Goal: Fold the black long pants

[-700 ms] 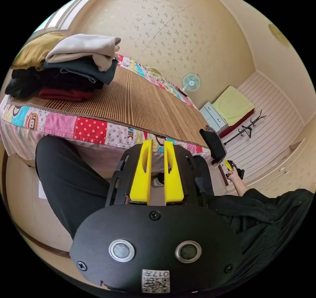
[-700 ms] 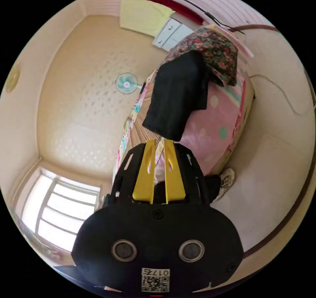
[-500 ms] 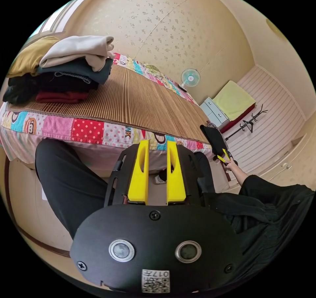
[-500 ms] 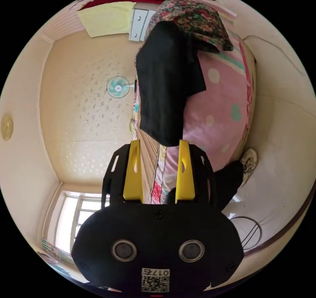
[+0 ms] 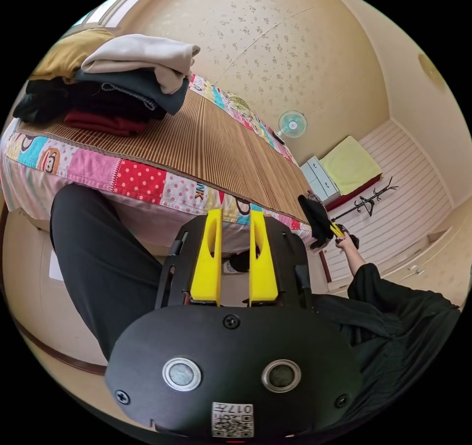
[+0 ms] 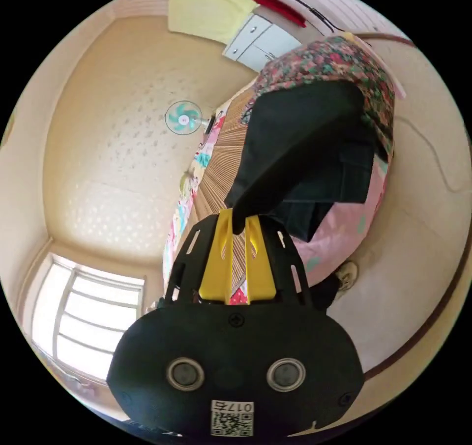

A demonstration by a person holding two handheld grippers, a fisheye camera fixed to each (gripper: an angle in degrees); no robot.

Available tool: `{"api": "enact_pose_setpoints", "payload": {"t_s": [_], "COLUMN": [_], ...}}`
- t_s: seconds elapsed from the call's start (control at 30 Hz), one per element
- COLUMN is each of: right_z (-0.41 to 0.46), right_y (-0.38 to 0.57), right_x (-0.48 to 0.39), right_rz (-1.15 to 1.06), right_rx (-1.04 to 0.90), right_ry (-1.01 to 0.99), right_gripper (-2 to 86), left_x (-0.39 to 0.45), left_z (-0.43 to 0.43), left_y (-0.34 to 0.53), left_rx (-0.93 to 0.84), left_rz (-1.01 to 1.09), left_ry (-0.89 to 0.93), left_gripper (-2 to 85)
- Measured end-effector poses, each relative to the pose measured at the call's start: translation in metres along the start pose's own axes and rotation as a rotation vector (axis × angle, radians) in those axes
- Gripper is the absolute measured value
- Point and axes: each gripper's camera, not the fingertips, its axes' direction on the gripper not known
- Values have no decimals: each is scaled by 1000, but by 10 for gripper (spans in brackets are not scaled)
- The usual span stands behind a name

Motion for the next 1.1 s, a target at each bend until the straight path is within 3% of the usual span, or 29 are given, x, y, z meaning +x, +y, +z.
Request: {"api": "enact_pose_setpoints", "payload": {"t_s": [0.1, 0.17, 0.27, 0.4, 0.53, 0.6, 0.73, 0.9, 0.97, 1.1], "right_z": [10, 42, 102, 220, 357, 394, 394, 309, 244, 163], "right_y": [-13, 5, 50, 136, 287, 339, 388, 309, 237, 158], "right_x": [-117, -220, -319, -403, -431, -419, -372, -280, -202, -53], "right_rz": [-305, -645, -917, -1113, -1301, -1288, -1177, -981, -747, -239], "right_rx": [-47, -137, -256, -471, -847, -942, -998, -746, -533, -285], "right_ry": [66, 138, 74, 62, 22, 57, -100, -76, -46, 44], "right_gripper": [11, 9, 10, 14, 24, 32, 64, 102, 107, 124], "left_x": [-1, -1, 0, 2, -11, -20, -37, -51, -53, -55], "left_z": [0, 0, -2, -15, -24, -32, -48, -55, -56, -60], "left_y": [3, 4, 1, 3, 9, 12, 21, 31, 33, 33], "left_rx": [0, -7, -18, 0, -5, 9, 33, 15, 5, 46], "left_rz": [18, 27, 40, 66, 45, 22, 1, 36, 43, 21], "left_ry": [39, 57, 105, 120, 121, 141, 119, 53, 28, 52], "left_gripper": [86, 85, 85, 84, 84, 84, 85, 88, 88, 89]}}
